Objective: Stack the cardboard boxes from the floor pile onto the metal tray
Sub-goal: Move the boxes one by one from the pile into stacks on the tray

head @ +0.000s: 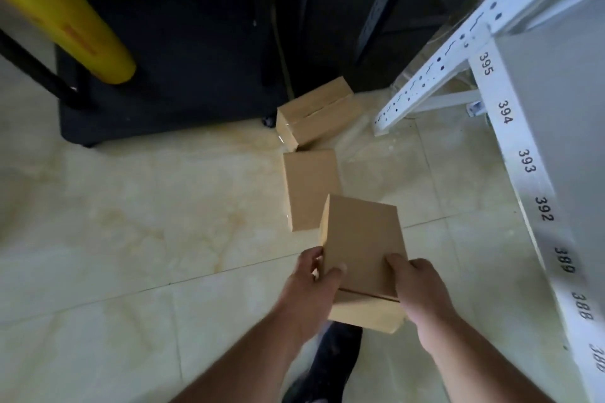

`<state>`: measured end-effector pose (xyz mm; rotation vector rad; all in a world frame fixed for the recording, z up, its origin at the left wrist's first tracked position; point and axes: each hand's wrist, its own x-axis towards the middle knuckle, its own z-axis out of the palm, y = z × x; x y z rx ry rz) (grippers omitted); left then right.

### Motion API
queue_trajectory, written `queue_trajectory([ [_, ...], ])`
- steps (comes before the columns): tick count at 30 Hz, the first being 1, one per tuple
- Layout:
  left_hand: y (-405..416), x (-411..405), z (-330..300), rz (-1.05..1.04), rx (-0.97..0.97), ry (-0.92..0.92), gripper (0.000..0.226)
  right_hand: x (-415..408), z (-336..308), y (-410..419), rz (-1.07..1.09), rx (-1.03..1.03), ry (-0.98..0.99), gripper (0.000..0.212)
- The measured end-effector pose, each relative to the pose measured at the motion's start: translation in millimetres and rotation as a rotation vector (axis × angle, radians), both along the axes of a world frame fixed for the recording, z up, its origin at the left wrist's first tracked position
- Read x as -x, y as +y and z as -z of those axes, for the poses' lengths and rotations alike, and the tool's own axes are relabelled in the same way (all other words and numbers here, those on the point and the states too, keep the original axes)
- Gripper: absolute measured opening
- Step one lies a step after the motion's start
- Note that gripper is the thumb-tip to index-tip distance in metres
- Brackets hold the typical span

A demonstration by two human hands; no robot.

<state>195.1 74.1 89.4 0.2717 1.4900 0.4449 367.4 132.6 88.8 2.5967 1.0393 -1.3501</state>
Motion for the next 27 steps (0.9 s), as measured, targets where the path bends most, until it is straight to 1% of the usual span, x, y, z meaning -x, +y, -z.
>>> queue_trajectory([
  [4,-23,63,-31,-0.118,-0.017,0.044,0.041,69,-40,-6,-0.096,-0.061,0.066,0.028],
  [8,-53,137,-71,-0.239,-0.021,0.098,0.051,149,-75,-21,-0.225,-0.093,0.136,0.029],
  [9,-60,154,-80,-0.261,-0.022,0.114,0.050,169,-86,-26,-0.249,-0.098,0.150,0.028],
  [12,-87,210,-112,-0.365,-0.048,0.187,0.039,233,-118,-45,-0.317,-0.101,0.190,0.028],
  [14,-109,246,-132,-0.416,-0.070,0.237,0.036,276,-142,-60,-0.384,-0.104,0.217,0.030],
  [19,-169,336,-189,-0.568,-0.104,0.289,0.040,378,-201,-101,-0.548,-0.140,0.255,0.040],
  [23,-217,402,-231,-0.649,-0.145,0.316,0.037,453,-242,-139,-0.613,-0.163,0.303,0.041],
  [24,-234,427,-245,-0.678,-0.158,0.334,0.036,482,-253,-150,-0.640,-0.171,0.328,0.041],
  [27,-250,461,-265,-0.711,-0.172,0.382,0.033,520,-268,-163,-0.661,-0.213,0.368,0.042],
])
